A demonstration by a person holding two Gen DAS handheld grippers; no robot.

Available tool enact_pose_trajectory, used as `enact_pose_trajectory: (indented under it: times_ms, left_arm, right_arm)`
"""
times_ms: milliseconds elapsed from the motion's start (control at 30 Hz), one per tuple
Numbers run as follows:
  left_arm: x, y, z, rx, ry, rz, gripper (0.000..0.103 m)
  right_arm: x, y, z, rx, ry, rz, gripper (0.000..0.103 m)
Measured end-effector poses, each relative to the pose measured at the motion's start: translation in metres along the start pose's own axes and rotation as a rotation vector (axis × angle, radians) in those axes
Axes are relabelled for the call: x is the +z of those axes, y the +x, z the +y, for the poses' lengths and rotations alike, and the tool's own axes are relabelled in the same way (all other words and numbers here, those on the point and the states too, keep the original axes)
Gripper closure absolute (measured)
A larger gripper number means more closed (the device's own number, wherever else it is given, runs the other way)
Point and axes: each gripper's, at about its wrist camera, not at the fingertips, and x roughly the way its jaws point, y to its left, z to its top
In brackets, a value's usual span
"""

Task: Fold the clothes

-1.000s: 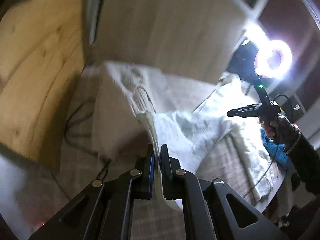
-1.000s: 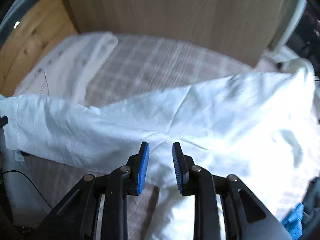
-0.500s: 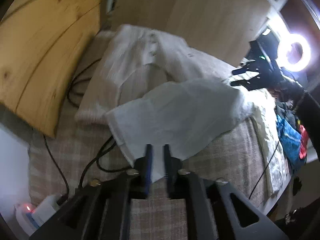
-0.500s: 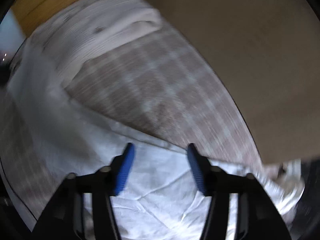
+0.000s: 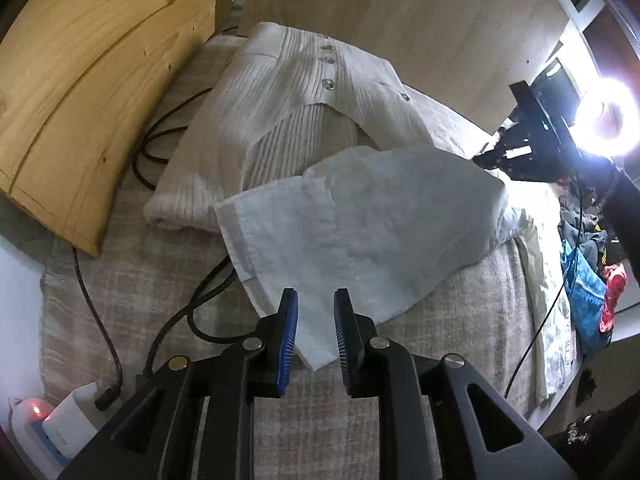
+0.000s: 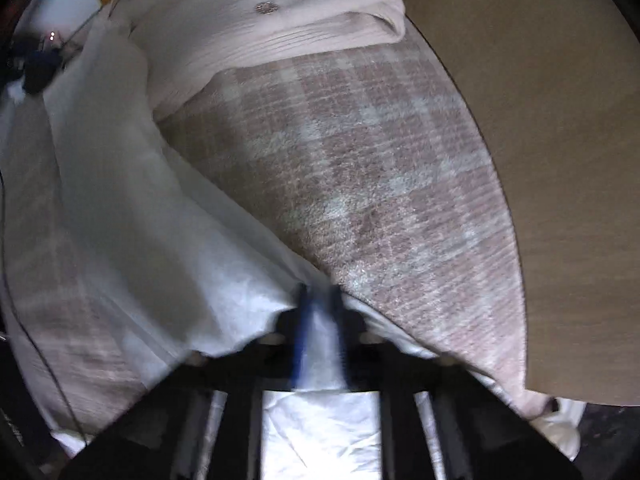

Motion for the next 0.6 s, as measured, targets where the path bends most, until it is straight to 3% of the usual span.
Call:
enact_pose_trajectory:
  times_ms: [233, 333, 467, 600]
  left_arm:
    - [0.005, 0.009, 0.000, 0.009, -0.017, 0.018, 0.080]
    - [0.010, 0.014, 0.004, 0.011, -0.048, 0.022, 0.064]
    - [0.013, 0.019, 0.008, 0.010, -0.081, 0.034, 0.062]
    - [0.007, 0.015, 0.015, 0.043, -0.107, 0.034, 0.060]
  right_arm:
    - [-0.017, -0.033, -0.033, -0.076, 0.161, -0.158, 0.102]
    - [-0.015, -0.025, -0.018, -0.064, 0.143, -0.155, 0.102]
    - [-0.013, -0.024, -0.007, -0.099, 0.129, -0.132, 0.100]
    - [-0.014, -0.052, 0.007, -0.106, 0.124, -0.187, 0.098]
